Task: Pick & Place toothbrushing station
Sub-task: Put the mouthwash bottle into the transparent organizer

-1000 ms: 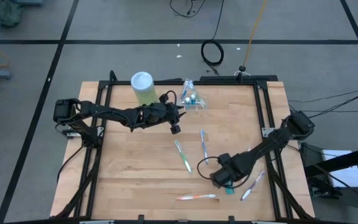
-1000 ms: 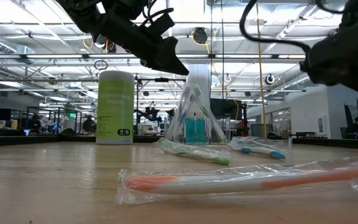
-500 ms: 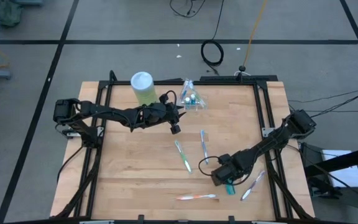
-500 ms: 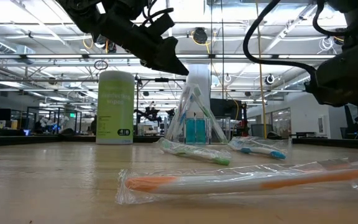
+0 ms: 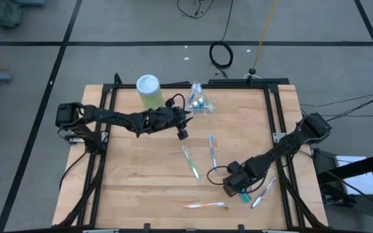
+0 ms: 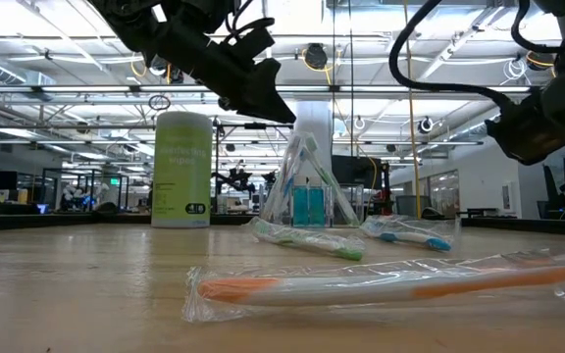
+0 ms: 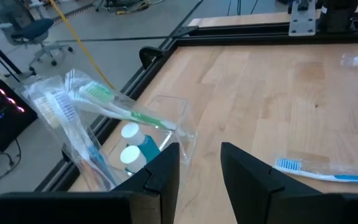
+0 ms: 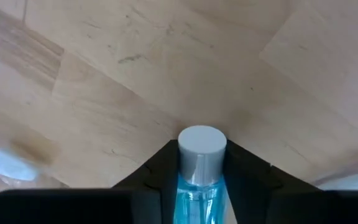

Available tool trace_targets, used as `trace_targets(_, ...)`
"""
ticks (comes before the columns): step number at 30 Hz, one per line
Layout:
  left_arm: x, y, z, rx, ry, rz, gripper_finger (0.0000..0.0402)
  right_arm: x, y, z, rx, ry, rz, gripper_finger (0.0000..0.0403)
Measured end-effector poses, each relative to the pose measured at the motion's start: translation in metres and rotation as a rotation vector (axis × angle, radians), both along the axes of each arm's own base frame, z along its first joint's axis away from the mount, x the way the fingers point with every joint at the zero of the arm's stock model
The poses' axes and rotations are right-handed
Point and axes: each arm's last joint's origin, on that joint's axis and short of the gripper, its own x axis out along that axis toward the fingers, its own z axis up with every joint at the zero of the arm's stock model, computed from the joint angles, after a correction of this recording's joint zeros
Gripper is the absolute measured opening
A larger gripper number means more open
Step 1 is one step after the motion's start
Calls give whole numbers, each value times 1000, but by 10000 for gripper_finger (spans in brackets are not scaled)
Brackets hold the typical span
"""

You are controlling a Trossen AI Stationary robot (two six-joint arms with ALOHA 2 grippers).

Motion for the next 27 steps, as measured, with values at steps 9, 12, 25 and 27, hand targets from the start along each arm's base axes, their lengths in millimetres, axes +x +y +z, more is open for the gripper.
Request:
trace_targets(9, -2, 0, -4, -85, -1, 37, 124, 0, -15, 50, -218, -400, 155, 91)
trace_targets(12, -2, -1, -6, -122, 5, 53, 124, -1, -26, 72, -333, -533, 248, 92)
trace_targets(25, -4, -9, -11, -249, 6, 99, 124, 22, -121, 116, -863, -673, 558, 92)
trace_targets(27, -4, -11, -11, -255, 5, 97, 124, 30, -138, 119, -909, -705, 588, 98)
